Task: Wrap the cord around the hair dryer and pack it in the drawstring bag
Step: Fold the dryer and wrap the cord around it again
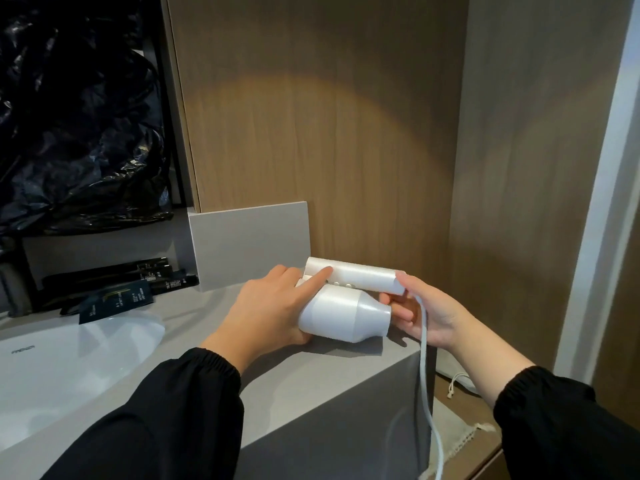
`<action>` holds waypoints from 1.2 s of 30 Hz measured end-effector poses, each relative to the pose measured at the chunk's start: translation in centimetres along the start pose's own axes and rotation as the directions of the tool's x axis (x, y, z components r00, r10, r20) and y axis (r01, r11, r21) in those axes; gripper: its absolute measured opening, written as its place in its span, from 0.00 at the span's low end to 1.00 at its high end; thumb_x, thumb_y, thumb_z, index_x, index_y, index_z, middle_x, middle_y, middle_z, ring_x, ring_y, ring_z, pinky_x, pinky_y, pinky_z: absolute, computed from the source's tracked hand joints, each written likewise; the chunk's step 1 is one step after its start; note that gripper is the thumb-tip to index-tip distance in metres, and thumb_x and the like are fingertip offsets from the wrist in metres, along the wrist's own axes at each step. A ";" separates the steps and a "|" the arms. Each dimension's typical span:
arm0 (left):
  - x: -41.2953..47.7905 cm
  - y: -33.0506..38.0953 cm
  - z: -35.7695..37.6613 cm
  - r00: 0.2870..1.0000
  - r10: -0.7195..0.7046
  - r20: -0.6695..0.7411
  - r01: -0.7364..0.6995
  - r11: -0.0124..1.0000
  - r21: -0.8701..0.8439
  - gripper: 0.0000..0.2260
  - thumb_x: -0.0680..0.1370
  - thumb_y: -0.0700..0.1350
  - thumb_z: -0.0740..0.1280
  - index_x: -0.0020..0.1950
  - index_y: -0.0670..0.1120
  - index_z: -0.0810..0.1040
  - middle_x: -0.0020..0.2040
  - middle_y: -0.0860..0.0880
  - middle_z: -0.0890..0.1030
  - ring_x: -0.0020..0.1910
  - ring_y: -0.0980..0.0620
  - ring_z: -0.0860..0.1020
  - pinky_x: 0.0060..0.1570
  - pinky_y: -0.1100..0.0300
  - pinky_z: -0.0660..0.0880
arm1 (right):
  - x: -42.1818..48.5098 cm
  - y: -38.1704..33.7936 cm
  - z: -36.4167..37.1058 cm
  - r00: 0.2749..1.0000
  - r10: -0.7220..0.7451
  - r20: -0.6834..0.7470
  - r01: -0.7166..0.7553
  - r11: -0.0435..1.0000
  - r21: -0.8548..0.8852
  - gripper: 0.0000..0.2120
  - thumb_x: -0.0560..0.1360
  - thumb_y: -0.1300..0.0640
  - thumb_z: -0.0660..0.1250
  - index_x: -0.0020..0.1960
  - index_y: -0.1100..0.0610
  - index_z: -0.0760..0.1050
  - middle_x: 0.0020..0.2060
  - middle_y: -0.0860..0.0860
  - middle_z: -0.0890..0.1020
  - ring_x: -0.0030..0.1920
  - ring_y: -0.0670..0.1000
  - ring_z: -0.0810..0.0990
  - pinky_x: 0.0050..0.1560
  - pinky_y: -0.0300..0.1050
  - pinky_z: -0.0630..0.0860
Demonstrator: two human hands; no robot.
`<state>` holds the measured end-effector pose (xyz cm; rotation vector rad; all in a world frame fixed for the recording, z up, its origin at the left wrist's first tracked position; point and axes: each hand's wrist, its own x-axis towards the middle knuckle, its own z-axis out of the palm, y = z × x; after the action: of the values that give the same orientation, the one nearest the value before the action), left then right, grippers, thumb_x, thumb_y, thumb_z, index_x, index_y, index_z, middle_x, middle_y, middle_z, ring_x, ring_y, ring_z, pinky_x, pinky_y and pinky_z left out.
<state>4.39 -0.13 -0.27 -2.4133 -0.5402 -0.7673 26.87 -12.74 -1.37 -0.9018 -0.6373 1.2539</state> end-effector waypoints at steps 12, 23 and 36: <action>1.8 3.8 0.4 0.871 -0.438 0.221 0.484 0.692 -0.536 0.36 0.65 0.58 0.75 0.70 0.57 0.65 0.60 0.53 0.77 0.58 0.48 0.75 0.54 0.56 0.72 | -1.2 0.2 -0.4 0.918 -0.336 -0.211 0.233 0.887 -0.399 0.09 0.81 0.59 0.60 0.56 0.54 0.78 0.31 0.54 0.76 0.26 0.48 0.69 0.26 0.37 0.69; 3.8 5.8 1.5 0.756 -0.591 0.281 0.604 0.466 -0.646 0.30 0.65 0.63 0.74 0.61 0.53 0.69 0.52 0.53 0.75 0.49 0.50 0.75 0.46 0.56 0.76 | -1.0 1.3 0.6 0.819 -0.564 -0.103 -0.192 -0.101 -0.976 0.32 0.78 0.58 0.65 0.77 0.50 0.52 0.58 0.51 0.78 0.49 0.50 0.81 0.52 0.44 0.81; 6.7 7.9 3.5 0.766 -0.626 0.144 0.585 0.586 -0.561 0.35 0.65 0.61 0.75 0.67 0.52 0.66 0.58 0.49 0.77 0.55 0.48 0.77 0.47 0.56 0.77 | -4.8 -1.9 1.6 0.971 -0.217 -0.099 -0.128 -0.124 -0.984 0.18 0.80 0.61 0.60 0.70 0.53 0.64 0.52 0.50 0.76 0.47 0.49 0.78 0.44 0.37 0.76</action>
<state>14.92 -2.78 -1.51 -2.7297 -1.3207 -1.4894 25.51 -17.17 1.37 -2.2995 -1.5114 0.2302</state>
